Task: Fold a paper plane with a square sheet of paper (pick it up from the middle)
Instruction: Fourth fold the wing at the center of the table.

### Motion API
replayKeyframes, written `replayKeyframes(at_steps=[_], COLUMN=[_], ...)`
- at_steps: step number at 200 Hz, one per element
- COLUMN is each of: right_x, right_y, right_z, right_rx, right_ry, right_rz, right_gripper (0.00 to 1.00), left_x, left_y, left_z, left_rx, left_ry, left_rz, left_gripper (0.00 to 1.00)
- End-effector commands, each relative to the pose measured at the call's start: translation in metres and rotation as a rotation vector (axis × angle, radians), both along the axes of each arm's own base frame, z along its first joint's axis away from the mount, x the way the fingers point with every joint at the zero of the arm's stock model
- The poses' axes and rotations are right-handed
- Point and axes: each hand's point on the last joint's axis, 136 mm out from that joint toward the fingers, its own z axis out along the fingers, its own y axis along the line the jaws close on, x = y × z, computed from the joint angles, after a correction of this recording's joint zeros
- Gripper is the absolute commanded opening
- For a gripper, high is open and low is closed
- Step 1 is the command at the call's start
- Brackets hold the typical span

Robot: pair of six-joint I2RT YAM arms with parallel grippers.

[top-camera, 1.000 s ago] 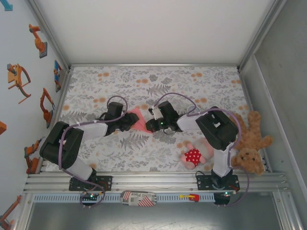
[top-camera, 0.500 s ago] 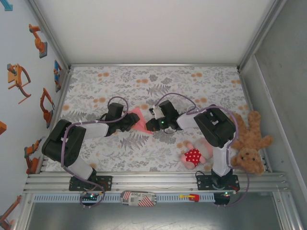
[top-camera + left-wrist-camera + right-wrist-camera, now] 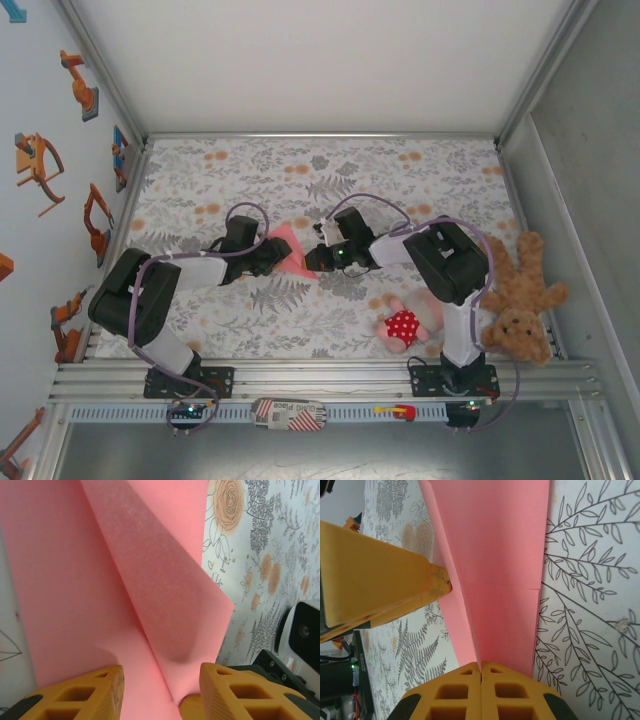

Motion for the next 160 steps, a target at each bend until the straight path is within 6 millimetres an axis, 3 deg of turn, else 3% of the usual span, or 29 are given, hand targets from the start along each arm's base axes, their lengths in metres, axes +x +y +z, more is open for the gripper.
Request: replayKeyframes(at_steps=[1, 56, 115, 160], right_x=[0.003, 0.004, 0.008, 0.008], right_y=[-0.003, -0.004, -0.004, -0.006], right_z=[-0.010, -0.011, -0.008, -0.010], right_rx=[-0.017, 0.009, 0.051, 0.045], right_ry=[0.041, 0.086, 0.125, 0.126], right_rz=[-0.019, -0.037, -0.068, -0.075], right_gripper=[0.00, 0.00, 0.00, 0.00], left_x=[0.002, 0.014, 0.027, 0.033], left_y=[-0.004, -0.003, -0.014, -0.022], left_z=[0.006, 0.031, 0.034, 0.025], left_rx=[0.012, 0.012, -0.084, -0.126], left_ry=[-0.015, -0.088, -0.098, -0.074], left_rz=[-0.032, -0.014, -0.007, -0.023], left_gripper=[0.43, 0.36, 0.21, 0.15])
